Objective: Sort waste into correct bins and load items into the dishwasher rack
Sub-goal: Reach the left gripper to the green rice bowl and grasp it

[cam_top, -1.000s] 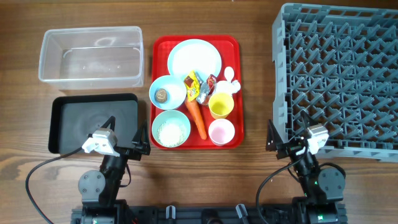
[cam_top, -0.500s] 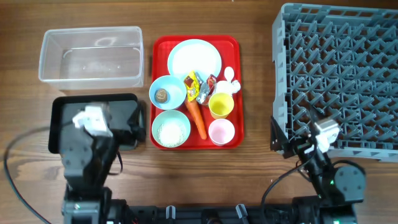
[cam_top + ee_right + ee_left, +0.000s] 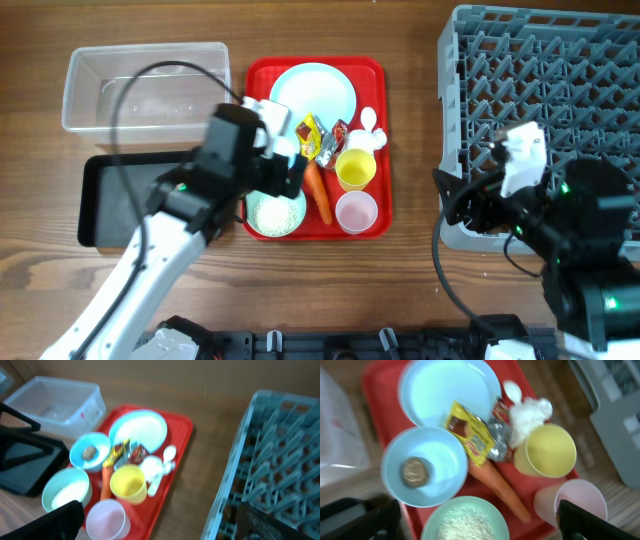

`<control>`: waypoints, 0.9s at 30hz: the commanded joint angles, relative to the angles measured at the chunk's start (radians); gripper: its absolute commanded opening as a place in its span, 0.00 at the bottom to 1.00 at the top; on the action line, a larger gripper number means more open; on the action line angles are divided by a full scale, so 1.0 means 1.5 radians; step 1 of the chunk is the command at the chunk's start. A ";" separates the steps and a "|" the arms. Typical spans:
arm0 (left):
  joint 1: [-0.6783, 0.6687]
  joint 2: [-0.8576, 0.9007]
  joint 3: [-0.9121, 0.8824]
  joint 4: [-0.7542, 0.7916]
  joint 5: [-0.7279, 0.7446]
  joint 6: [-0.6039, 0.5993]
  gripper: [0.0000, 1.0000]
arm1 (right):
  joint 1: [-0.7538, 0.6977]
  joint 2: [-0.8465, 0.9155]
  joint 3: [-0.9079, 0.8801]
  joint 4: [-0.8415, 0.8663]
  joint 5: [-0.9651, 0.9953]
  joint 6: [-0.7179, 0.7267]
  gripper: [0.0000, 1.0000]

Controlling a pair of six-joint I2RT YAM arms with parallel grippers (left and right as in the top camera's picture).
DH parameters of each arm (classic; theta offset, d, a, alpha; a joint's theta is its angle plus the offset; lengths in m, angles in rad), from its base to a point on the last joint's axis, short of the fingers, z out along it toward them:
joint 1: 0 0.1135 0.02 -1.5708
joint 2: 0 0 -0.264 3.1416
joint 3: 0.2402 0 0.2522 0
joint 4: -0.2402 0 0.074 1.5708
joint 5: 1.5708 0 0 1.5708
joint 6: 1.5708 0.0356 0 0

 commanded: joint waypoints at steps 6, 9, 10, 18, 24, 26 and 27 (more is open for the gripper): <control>-0.080 0.095 0.010 -0.050 0.094 0.008 1.00 | 0.004 0.123 0.012 -0.048 -0.066 0.011 1.00; -0.083 0.106 0.010 -0.081 0.101 -0.017 0.99 | 0.004 0.169 0.012 -0.068 -0.069 0.011 0.94; -0.082 0.108 0.010 -0.088 0.099 -0.038 0.93 | 0.004 0.179 0.012 -0.070 -0.069 0.011 0.93; -0.081 0.178 0.003 -0.106 0.019 -0.172 0.68 | 0.004 0.201 0.012 -0.066 -0.066 0.009 0.86; -0.094 0.280 0.003 -0.100 0.018 -0.176 0.50 | 0.004 0.201 0.012 -0.067 -0.065 0.009 0.83; -0.094 0.305 0.003 -0.096 0.013 -0.193 0.46 | 0.004 0.201 0.012 -0.067 -0.065 0.009 0.82; -0.094 0.314 0.003 -0.095 0.013 -0.193 0.44 | 0.004 0.201 0.012 -0.067 -0.065 0.009 0.81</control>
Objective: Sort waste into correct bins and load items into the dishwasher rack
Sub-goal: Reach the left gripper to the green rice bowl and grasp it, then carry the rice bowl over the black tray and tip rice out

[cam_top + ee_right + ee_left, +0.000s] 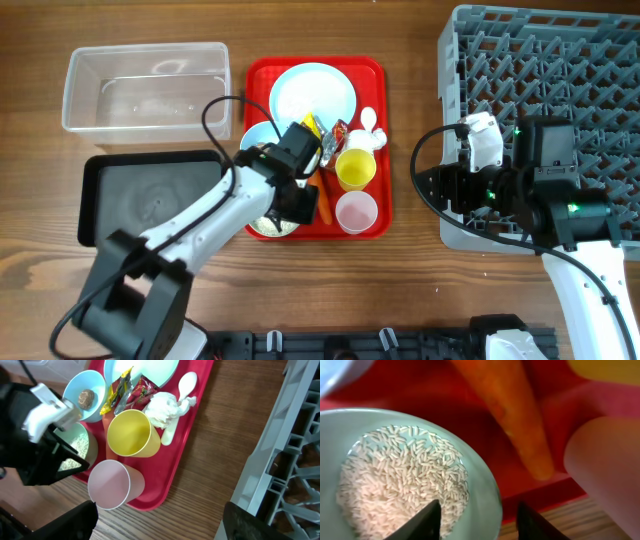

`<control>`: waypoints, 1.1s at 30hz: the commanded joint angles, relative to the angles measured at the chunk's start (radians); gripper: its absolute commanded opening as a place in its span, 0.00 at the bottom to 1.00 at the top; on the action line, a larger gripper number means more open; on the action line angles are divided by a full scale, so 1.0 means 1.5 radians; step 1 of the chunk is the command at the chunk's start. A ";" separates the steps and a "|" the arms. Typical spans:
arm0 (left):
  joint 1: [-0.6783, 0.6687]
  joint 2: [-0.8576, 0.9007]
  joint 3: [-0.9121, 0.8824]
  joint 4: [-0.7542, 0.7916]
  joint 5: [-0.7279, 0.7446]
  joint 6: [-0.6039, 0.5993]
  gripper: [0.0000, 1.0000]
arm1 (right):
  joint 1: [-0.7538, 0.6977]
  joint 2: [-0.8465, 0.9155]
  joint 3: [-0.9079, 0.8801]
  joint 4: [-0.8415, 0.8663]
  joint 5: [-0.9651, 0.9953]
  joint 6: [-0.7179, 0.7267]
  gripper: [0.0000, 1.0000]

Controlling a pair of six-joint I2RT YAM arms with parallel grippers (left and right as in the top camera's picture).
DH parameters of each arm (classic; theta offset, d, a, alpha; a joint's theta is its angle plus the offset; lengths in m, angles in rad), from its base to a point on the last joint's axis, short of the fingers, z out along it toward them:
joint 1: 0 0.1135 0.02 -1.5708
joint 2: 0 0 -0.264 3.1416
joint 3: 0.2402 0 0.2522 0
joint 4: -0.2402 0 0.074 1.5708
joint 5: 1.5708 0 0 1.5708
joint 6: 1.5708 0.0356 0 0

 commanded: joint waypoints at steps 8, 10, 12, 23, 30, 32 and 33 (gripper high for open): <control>-0.003 0.051 0.003 0.008 -0.011 -0.064 0.07 | 0.004 0.003 0.012 0.003 -0.012 0.001 0.78; -0.003 0.051 0.003 0.008 -0.006 -0.065 0.04 | 0.004 0.003 0.012 0.004 -0.012 0.001 0.78; -0.003 0.047 0.007 0.005 -0.006 -0.065 0.04 | 0.004 0.003 0.012 0.005 -0.012 0.001 0.77; 0.050 -0.050 0.141 -0.157 -0.006 -0.065 0.04 | 0.004 0.003 0.012 0.007 -0.012 0.001 0.77; 0.244 -0.129 0.141 -0.214 0.061 -0.003 0.04 | 0.004 0.003 0.012 0.007 -0.007 0.000 0.78; 0.323 -0.130 0.140 -0.215 0.144 0.052 0.04 | 0.004 0.003 0.012 0.007 -0.007 0.000 0.78; 0.371 -0.130 0.139 -0.214 0.198 0.086 0.04 | 0.004 0.003 0.012 0.006 -0.007 0.001 0.77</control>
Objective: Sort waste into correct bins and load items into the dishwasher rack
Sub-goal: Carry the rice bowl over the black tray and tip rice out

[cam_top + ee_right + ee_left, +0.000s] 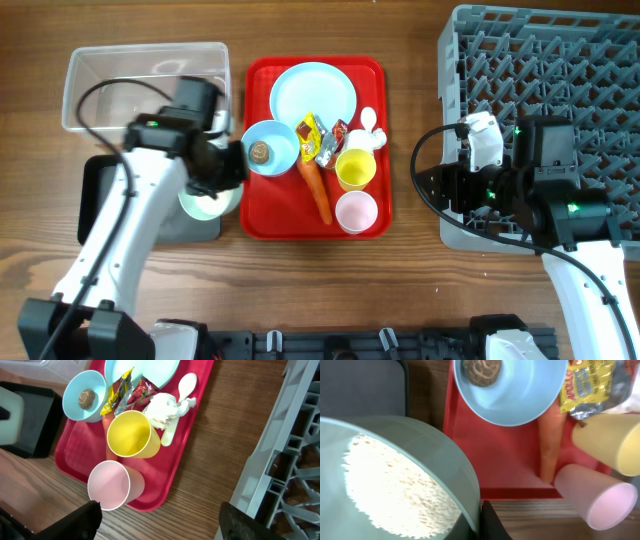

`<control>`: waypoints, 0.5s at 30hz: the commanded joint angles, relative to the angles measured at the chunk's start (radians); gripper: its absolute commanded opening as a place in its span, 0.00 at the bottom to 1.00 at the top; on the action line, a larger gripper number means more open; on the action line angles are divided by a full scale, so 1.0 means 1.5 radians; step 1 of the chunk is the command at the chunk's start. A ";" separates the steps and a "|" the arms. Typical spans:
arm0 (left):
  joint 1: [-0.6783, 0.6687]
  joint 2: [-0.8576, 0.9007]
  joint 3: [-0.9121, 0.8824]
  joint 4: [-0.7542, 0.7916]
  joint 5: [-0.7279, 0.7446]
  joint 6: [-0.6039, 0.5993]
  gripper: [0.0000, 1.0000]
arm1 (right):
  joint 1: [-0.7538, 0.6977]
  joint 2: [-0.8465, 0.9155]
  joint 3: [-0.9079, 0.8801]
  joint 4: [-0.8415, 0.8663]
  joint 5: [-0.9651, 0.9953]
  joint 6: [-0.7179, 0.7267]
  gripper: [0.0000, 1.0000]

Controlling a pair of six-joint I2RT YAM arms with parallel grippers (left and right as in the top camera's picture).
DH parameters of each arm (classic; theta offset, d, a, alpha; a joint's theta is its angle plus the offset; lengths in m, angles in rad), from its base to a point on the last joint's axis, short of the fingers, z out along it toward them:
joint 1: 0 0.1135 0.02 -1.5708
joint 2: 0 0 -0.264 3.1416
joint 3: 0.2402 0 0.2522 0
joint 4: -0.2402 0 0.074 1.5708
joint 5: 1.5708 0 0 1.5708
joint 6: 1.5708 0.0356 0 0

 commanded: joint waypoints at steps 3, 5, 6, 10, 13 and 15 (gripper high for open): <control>0.214 -0.012 0.009 -0.010 0.272 0.173 0.04 | 0.004 0.003 0.012 0.004 -0.008 0.001 0.78; 0.284 -0.010 0.009 -0.028 0.338 0.220 0.04 | 0.004 0.003 0.012 0.004 -0.008 0.001 0.78; 0.315 -0.008 0.009 -0.037 0.358 0.237 0.04 | 0.004 0.003 0.012 0.005 -0.008 0.001 0.78; 0.421 0.032 0.008 -0.072 0.461 0.322 0.04 | 0.004 0.003 0.012 0.006 -0.007 0.000 0.78; 0.458 0.083 0.007 -0.099 0.512 0.380 0.04 | 0.004 0.005 0.012 0.007 -0.007 0.001 0.78; 0.467 0.117 0.004 -0.099 0.515 0.387 0.04 | 0.004 0.005 0.012 0.006 -0.007 0.000 0.78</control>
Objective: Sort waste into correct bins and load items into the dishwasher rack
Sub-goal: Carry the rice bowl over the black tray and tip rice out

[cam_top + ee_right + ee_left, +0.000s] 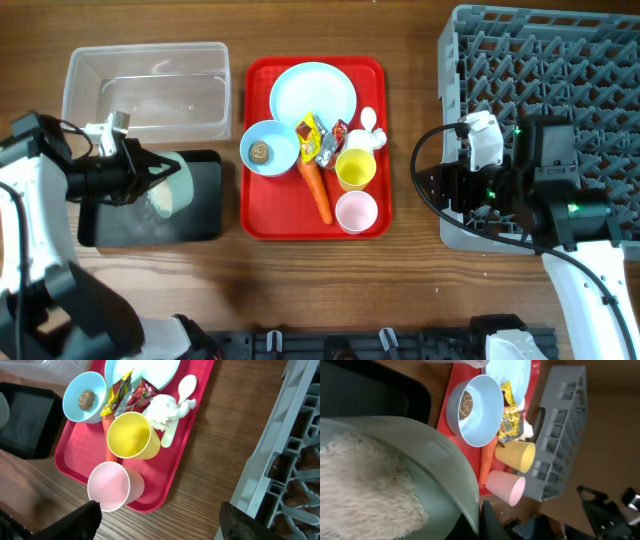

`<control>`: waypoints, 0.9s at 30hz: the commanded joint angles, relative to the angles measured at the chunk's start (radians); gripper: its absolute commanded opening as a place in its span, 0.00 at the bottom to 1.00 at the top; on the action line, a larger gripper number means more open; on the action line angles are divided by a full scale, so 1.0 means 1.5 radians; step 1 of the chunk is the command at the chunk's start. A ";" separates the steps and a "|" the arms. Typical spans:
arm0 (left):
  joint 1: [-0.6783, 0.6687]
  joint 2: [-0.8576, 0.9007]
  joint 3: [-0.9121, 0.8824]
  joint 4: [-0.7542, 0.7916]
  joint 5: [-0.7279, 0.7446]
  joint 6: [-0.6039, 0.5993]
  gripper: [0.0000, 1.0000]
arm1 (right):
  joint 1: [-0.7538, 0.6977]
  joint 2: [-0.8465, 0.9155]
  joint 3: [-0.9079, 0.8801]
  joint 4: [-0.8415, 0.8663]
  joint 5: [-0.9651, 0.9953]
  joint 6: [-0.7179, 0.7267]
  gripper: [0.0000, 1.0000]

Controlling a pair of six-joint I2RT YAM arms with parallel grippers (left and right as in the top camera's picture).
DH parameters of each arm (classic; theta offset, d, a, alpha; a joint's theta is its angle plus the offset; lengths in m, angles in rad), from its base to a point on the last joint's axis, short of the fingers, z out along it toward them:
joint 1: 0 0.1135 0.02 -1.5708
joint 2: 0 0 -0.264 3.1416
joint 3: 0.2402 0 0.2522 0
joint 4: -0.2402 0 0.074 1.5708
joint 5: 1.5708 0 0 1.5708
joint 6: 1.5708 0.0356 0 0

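My left gripper (140, 172) is shut on the rim of a pale green bowl (168, 190) of white rice (365, 480), tipped on its side over the black bin (120, 225). In the left wrist view the bowl (435, 460) fills the frame, with the left gripper (477, 516) pinching its rim. The red tray (262, 218) holds a blue plate (313, 93), a blue bowl (268, 147) with a brown lump, a carrot (318, 192), wrappers (318, 138), a yellow cup (355, 168) and a pink cup (357, 211). My right gripper (165, 525) is open and holds nothing, between the tray and the grey dish rack (545, 100).
A clear plastic bin (148, 88) stands behind the black bin at the far left. A white spoon (176, 410) and crumpled tissue (162, 409) lie on the tray's right side. Bare wooden table (415, 120) separates tray and rack.
My left gripper has moved left, from the black bin's right edge to over its middle. The rice bowl, upright then, now lies tipped on its side. The right arm is unchanged.
My left gripper hung open above the bowls on the red tray, then sat low at the rice bowl's rim. Later it held the bowl off the tray at the black bin's edge, and now tips it over the bin. My right arm moved beside the rack early, then stayed.
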 commanded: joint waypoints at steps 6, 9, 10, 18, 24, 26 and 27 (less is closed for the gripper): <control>0.019 0.101 -0.012 -0.021 0.164 0.142 0.04 | 0.004 0.005 0.012 0.001 0.005 0.001 0.78; 0.019 0.105 -0.012 -0.025 0.168 0.140 0.04 | 0.004 0.005 0.012 -0.001 0.005 0.001 0.78; 0.019 0.105 -0.012 -0.030 0.168 0.138 0.04 | 0.004 0.005 0.012 -0.002 0.005 0.001 0.78; 0.019 0.106 -0.013 -0.078 0.241 0.139 0.04 | 0.004 0.005 0.012 -0.004 0.005 0.001 0.78; 0.019 0.106 -0.013 -0.094 0.266 0.138 0.04 | 0.004 0.005 0.012 -0.006 0.005 0.001 0.78; 0.019 0.106 -0.013 -0.099 0.273 0.138 0.04 | 0.004 0.005 0.012 -0.006 0.005 0.001 0.78; 0.019 0.106 -0.013 -0.103 0.281 0.139 0.04 | 0.004 0.005 0.012 -0.006 0.005 0.001 0.78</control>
